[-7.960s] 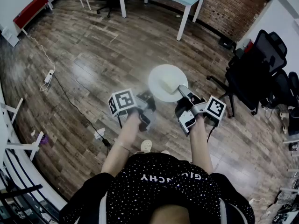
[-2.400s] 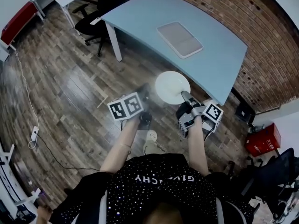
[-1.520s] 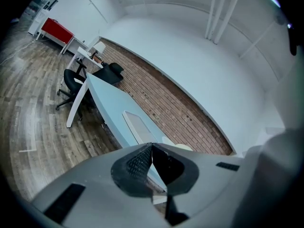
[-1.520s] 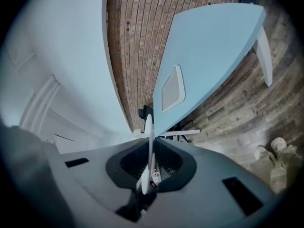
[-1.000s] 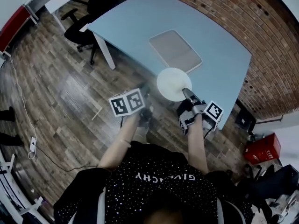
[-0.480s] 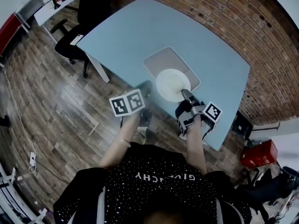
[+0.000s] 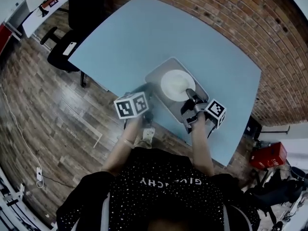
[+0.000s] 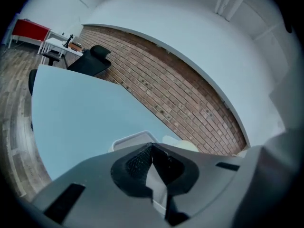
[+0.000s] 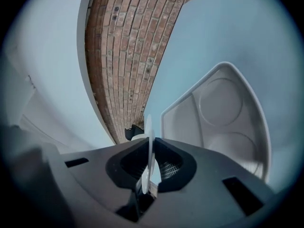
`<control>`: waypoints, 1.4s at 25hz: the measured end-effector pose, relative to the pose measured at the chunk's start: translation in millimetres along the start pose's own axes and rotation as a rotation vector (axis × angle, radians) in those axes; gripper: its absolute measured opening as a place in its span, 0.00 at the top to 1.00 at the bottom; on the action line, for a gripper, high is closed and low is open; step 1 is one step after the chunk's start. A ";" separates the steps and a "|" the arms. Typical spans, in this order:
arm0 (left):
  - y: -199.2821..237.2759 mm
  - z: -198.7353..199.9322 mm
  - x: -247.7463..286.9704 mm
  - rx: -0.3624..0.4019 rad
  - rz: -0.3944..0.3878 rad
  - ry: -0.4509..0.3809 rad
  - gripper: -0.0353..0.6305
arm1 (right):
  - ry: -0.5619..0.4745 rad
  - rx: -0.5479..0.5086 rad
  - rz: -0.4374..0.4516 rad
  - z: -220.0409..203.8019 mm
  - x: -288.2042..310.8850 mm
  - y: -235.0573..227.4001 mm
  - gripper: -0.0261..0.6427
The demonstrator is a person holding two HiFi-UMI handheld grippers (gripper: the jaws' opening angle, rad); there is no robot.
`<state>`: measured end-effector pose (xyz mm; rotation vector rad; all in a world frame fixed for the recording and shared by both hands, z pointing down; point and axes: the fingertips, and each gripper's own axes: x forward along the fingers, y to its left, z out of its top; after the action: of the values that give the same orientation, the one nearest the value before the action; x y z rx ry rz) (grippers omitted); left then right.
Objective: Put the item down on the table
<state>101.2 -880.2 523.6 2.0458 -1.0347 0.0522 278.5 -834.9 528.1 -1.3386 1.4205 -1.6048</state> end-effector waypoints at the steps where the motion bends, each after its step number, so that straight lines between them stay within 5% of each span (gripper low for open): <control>1: 3.2 3.5 7.2 -0.007 -0.006 0.005 0.93 | 0.008 -0.005 -0.012 2.8 11.6 -4.7 0.92; 7: 13.7 8.2 38.2 -0.015 -0.021 0.049 0.93 | 0.062 -0.055 -0.086 13.6 67.8 -31.4 0.92; 17: 13.1 1.9 49.7 -0.078 0.023 0.044 0.93 | 0.162 -0.360 -0.379 23.5 92.1 -61.4 0.92; 19: 11.3 0.5 50.0 -0.087 0.034 0.039 0.93 | 0.175 -0.457 -0.464 27.7 93.0 -66.3 0.87; 21: 7.8 0.0 50.1 -0.079 0.040 0.039 0.93 | 0.179 -0.563 -0.525 32.0 92.0 -65.3 0.71; 25: -4.0 2.1 53.4 -0.061 0.026 0.036 0.93 | 0.117 -0.716 -0.563 50.6 75.1 -53.6 0.69; 28: -7.8 3.0 57.6 -0.064 0.022 0.031 0.93 | 0.153 -0.565 -0.391 41.1 69.8 -42.1 0.74; 33: -14.2 0.6 63.1 -0.080 0.014 0.025 0.93 | 0.130 -0.038 0.109 30.1 49.7 0.8 0.76; 35: -16.7 -1.4 64.1 -0.087 0.015 0.022 0.93 | 0.095 0.106 0.237 34.2 37.4 11.4 0.94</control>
<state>155.4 -915.6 537.6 1.9547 -1.0212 0.0364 297.0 -883.3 525.0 -1.0056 1.4676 -1.5789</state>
